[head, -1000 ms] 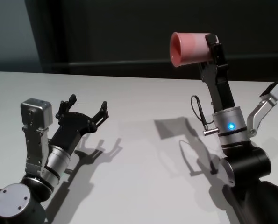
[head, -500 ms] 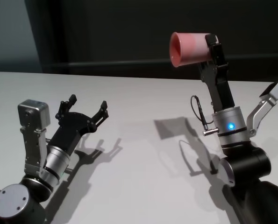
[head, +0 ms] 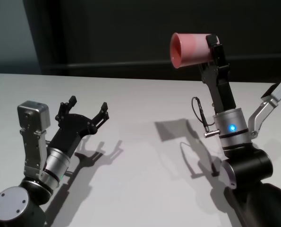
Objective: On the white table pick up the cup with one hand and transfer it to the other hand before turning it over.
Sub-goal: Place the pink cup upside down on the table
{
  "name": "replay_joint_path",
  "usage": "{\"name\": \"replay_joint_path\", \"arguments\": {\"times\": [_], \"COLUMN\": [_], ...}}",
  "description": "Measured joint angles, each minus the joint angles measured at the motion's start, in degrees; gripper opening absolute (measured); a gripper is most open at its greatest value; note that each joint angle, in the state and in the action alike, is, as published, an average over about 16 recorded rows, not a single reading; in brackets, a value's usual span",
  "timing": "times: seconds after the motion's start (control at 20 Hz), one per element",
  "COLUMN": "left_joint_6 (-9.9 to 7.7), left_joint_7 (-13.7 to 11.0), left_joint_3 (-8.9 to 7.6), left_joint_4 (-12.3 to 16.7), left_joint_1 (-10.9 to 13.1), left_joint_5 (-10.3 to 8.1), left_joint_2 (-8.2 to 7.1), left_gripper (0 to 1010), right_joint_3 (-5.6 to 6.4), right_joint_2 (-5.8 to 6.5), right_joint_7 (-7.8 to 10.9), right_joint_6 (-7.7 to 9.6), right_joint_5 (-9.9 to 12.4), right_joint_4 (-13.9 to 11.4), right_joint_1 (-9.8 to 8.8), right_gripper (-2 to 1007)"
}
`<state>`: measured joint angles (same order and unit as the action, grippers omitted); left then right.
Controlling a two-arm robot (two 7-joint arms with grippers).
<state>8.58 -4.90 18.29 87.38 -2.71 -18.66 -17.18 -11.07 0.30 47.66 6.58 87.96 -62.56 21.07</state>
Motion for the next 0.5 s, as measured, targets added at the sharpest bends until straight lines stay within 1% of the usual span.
{"name": "replay_joint_path", "arguments": {"times": [0.15, 0.25, 0.35, 0.5], "left_joint_6": [-0.06, -0.10, -0.13, -0.16], "left_joint_7": [0.1, 0.1, 0.1, 0.1], "left_joint_3": [0.04, 0.06, 0.08, 0.10], "left_joint_4": [0.0, 0.1, 0.1, 0.1], "left_joint_1": [0.0, 0.0, 0.0, 0.0], "left_joint_5": [0.04, 0.06, 0.09, 0.11], "left_joint_2": [-0.03, -0.04, -0.05, -0.07], "left_gripper": [1001, 1001, 1001, 1001], "right_joint_3": [-0.15, -0.39, -0.75, -1.49], "right_joint_2": [0.51, 1.19, 2.16, 4.00], "right_joint_7": [-0.05, -0.28, -0.63, -1.34], "right_joint_6": [-0.14, -0.28, -0.50, -1.08], "right_joint_5": [-0.1, -0.3, -0.8, -2.1], "right_joint_4": [-0.5, -1.2, -2.1, -3.6], "right_joint_1": [-0.17, -0.29, -0.39, -0.51], "right_gripper": [748, 748, 748, 748]}}
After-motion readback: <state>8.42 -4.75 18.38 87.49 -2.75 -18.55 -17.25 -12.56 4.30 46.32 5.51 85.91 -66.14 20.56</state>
